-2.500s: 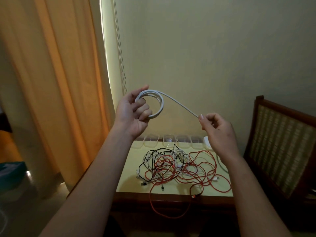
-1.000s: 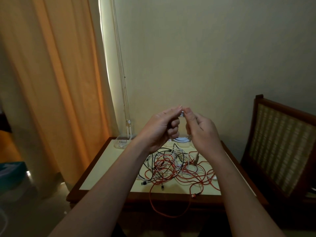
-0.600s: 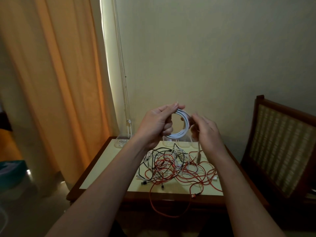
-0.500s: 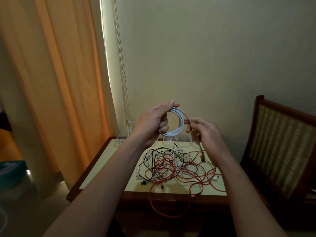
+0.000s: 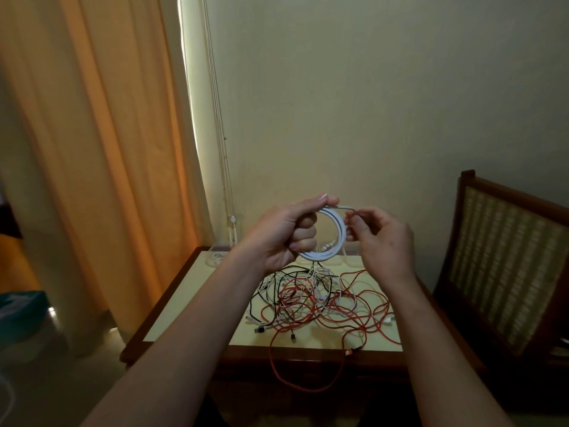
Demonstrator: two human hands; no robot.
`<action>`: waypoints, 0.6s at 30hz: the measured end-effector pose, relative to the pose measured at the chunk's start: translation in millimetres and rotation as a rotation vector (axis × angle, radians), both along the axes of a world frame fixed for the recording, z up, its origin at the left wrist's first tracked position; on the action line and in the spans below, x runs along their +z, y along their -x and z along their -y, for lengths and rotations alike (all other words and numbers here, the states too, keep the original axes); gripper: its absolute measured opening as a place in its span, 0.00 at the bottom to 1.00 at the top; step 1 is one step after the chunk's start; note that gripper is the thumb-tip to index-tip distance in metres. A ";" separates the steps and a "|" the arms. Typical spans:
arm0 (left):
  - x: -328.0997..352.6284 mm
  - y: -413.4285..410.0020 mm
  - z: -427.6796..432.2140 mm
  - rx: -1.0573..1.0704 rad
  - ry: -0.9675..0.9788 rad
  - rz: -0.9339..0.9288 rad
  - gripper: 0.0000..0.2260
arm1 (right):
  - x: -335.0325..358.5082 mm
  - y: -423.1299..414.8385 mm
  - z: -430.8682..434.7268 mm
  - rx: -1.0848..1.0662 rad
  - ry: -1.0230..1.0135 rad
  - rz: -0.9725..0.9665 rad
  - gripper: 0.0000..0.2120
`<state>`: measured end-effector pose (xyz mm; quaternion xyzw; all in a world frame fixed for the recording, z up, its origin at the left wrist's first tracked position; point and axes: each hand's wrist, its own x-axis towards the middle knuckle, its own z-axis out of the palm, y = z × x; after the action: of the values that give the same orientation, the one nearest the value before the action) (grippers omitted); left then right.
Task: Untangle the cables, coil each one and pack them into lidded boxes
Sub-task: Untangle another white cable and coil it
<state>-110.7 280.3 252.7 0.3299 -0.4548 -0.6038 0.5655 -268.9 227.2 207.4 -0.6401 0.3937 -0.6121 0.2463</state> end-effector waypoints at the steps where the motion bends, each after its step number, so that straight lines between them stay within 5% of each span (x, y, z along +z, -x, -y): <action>1: -0.1 0.5 0.1 -0.013 -0.014 -0.004 0.08 | -0.3 -0.4 0.4 -0.006 0.000 0.027 0.07; 10: 1.4 0.3 0.2 -0.054 -0.065 -0.024 0.08 | 4.5 -4.3 -5.9 0.182 -0.178 0.297 0.06; 18: -4.4 -5.9 6.2 0.137 0.054 0.137 0.11 | 6.6 -5.4 -16.6 0.775 -0.713 0.524 0.14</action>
<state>-104.9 274.1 248.3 0.3853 -0.4849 -0.5271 0.5818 -263.5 243.8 214.0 -0.4423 0.2383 -0.4451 0.7413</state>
